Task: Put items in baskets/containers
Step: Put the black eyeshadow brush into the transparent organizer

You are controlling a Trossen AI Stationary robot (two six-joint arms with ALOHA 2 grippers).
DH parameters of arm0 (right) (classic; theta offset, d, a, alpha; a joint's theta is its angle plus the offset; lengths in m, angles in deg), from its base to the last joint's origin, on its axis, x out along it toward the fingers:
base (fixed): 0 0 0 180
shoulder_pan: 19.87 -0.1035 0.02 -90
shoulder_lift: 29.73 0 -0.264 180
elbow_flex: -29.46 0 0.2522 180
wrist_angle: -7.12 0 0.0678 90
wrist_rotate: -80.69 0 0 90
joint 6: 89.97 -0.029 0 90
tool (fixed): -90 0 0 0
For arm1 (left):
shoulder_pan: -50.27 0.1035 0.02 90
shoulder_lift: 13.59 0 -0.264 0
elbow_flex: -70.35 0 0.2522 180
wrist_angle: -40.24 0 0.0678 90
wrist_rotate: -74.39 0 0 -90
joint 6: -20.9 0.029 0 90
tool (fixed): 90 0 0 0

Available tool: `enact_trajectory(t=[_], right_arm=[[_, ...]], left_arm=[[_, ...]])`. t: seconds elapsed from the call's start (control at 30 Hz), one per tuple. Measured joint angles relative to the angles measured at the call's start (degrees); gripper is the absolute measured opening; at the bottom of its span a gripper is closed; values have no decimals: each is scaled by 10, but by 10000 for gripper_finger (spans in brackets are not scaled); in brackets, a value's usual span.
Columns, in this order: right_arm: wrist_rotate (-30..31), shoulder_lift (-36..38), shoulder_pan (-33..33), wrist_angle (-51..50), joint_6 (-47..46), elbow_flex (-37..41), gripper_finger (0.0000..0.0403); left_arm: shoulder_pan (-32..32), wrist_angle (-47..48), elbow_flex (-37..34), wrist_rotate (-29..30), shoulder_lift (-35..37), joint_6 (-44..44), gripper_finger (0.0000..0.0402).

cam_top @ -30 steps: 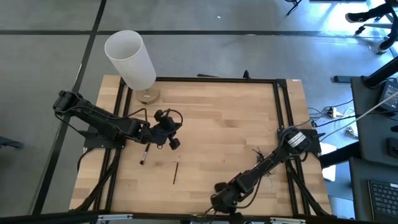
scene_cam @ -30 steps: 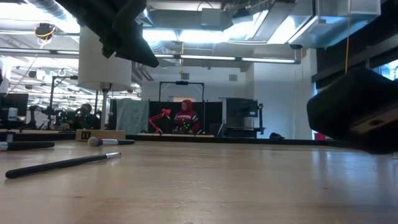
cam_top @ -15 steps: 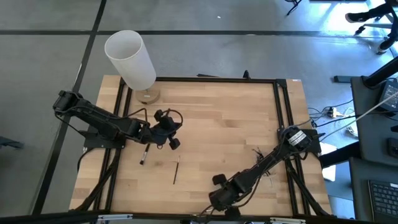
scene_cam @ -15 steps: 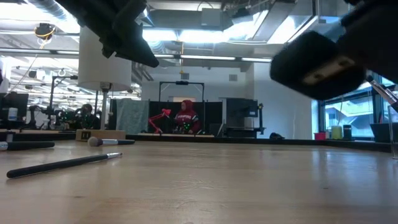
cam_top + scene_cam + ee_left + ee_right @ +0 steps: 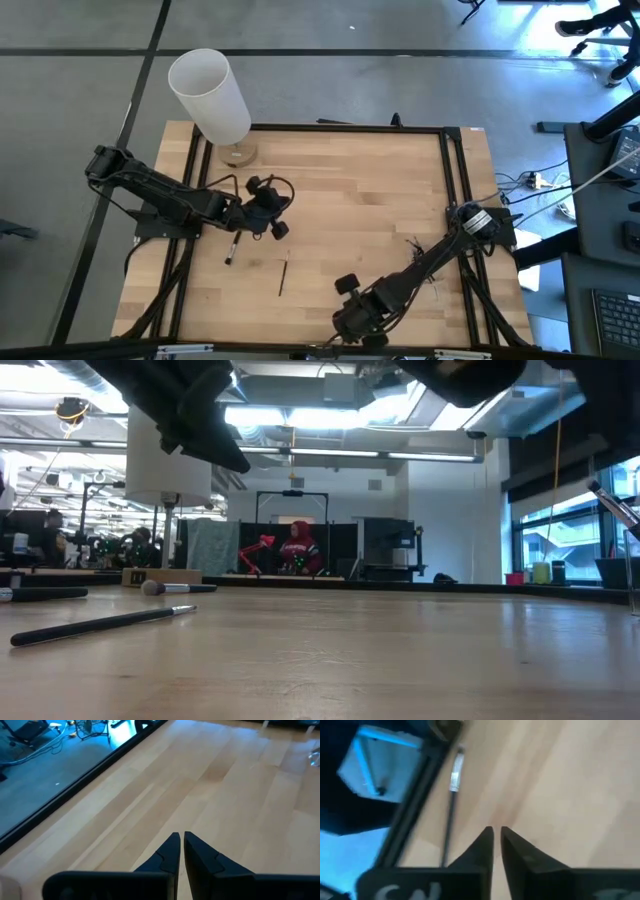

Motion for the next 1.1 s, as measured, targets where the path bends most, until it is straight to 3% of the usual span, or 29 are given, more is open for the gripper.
enact_trajectory(t=[0.2,0.33,0.7,0.93,1.1], right_arm=[[-25,-42,10,-1,6,-3,111],[-26,-62,18,-8,-24,-14,135],[-37,-148,25,-60,-71,-140,108],[-106,-174,25,-63,-111,-154,96],[-118,-165,23,-76,-156,-157,96]], left_arm=[[0,12,0,1,0,-11,20],[0,14,0,4,0,-11,20],[0,22,0,18,0,-12,20],[0,22,0,13,0,-13,20],[0,23,0,11,0,-12,20]])
